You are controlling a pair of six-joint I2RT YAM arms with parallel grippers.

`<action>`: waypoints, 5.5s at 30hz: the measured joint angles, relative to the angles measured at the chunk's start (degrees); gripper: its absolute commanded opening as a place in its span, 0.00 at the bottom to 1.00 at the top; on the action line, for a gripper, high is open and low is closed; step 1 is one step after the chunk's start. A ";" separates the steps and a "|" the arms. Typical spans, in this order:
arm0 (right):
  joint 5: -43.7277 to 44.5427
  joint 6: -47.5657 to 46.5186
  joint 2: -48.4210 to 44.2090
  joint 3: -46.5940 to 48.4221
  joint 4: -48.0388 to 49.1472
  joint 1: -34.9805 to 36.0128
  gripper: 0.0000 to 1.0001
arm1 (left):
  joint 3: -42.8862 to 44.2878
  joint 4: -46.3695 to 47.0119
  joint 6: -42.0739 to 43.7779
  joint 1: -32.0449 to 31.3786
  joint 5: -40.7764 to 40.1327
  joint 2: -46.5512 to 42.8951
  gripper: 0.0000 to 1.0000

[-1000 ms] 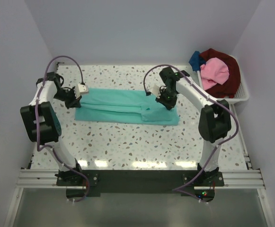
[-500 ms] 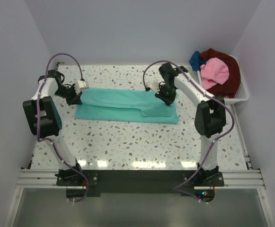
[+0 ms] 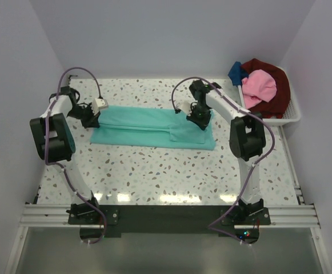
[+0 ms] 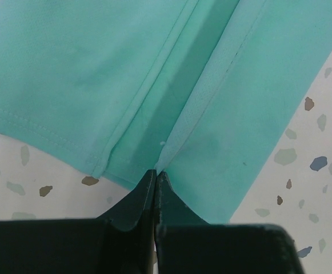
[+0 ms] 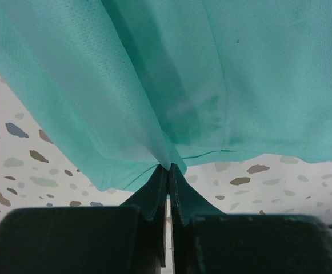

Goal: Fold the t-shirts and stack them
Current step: Fold the tshirt

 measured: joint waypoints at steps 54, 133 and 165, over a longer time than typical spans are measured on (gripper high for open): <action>-8.07 19.76 -5.38 -20.70 6.43 -8.15 0.12 | -25.49 26.45 -29.40 1.03 -7.76 -11.80 0.11; -25.66 39.39 -1.86 -8.63 6.10 -11.21 0.00 | -22.86 52.09 -0.61 -54.62 -13.09 -8.31 0.00; -18.08 39.58 -5.22 -14.93 7.02 -13.44 0.40 | 4.04 45.27 -37.62 -43.23 -9.05 7.96 0.43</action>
